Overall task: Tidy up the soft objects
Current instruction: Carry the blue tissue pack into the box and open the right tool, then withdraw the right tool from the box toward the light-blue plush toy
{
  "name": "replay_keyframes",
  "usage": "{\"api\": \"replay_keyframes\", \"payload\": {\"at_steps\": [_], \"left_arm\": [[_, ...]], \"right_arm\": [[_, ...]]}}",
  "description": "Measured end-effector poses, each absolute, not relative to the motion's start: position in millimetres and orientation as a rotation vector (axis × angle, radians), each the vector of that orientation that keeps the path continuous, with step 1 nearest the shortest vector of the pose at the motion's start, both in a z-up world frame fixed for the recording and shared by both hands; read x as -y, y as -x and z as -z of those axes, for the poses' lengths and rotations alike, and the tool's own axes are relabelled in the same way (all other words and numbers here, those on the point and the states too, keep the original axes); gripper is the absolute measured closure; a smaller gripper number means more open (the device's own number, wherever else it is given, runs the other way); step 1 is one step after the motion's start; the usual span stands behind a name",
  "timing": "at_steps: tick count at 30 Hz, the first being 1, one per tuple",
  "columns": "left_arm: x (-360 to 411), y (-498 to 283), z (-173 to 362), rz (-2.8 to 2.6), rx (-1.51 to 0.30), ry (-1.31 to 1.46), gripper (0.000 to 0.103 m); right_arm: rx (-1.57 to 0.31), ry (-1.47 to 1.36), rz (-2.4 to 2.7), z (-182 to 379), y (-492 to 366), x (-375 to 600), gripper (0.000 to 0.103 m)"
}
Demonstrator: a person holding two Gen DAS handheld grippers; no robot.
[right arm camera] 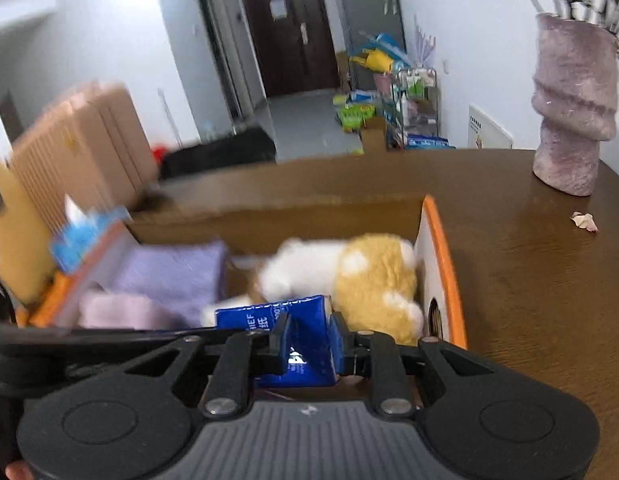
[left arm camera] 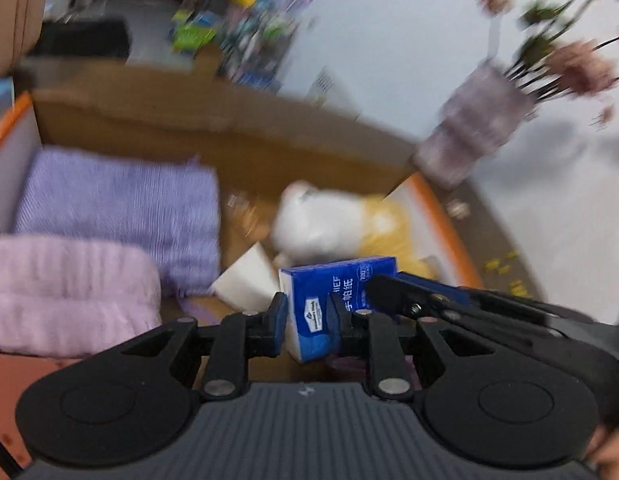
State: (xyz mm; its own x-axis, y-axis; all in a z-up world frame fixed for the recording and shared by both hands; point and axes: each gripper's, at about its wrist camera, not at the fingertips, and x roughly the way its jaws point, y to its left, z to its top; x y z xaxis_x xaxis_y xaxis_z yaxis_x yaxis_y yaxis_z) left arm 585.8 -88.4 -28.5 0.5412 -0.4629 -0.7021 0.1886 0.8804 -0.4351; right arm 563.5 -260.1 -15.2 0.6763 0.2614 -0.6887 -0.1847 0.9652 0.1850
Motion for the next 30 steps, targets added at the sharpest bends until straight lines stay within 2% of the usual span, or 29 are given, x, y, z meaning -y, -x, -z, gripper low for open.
{"api": "replay_keyframes", "payload": {"at_steps": [4, 6, 9, 12, 15, 18, 19, 20, 22, 25, 30], "left_arm": [[85, -587, 27, 0.383, -0.925, 0.312, 0.083], [85, -583, 28, 0.372, -0.936, 0.293, 0.079], [80, -571, 20, 0.38, -0.912, 0.266, 0.076], [69, -546, -13, 0.397, -0.834, 0.194, 0.073], [49, -500, -59, 0.392, -0.683, 0.116, 0.058], [18, -446, -91, 0.358, -0.569, 0.061, 0.042], [9, -428, -98, 0.336, -0.535, 0.038, 0.025], [-1, -407, -105, 0.3, -0.496, 0.007, 0.014], [-11, -375, -115, 0.234, -0.434, -0.027, 0.013], [-27, -334, -129, 0.207, -0.394, -0.022, 0.01], [-38, -269, -133, 0.176, -0.328, -0.018, 0.005]], "right_arm": [[-0.806, 0.019, -0.214, 31, -567, 244, 0.088], [-0.816, 0.021, -0.208, 30, -567, 242, 0.089], [-0.823, 0.001, -0.21, 17, -559, 243, 0.085], [-0.761, 0.0, -0.219, -14, -539, 250, 0.081], [-0.685, -0.004, -0.231, -55, -512, 263, 0.076], [-0.595, 0.002, -0.246, -93, -465, 279, 0.061], [-0.563, -0.004, -0.259, -102, -445, 287, 0.055], [-0.545, -0.013, -0.266, -109, -429, 294, 0.054], [-0.523, -0.032, -0.271, -118, -396, 305, 0.054], [-0.498, -0.054, -0.275, -129, -359, 312, 0.046], [-0.427, -0.031, -0.292, -134, -299, 301, 0.043]]}}
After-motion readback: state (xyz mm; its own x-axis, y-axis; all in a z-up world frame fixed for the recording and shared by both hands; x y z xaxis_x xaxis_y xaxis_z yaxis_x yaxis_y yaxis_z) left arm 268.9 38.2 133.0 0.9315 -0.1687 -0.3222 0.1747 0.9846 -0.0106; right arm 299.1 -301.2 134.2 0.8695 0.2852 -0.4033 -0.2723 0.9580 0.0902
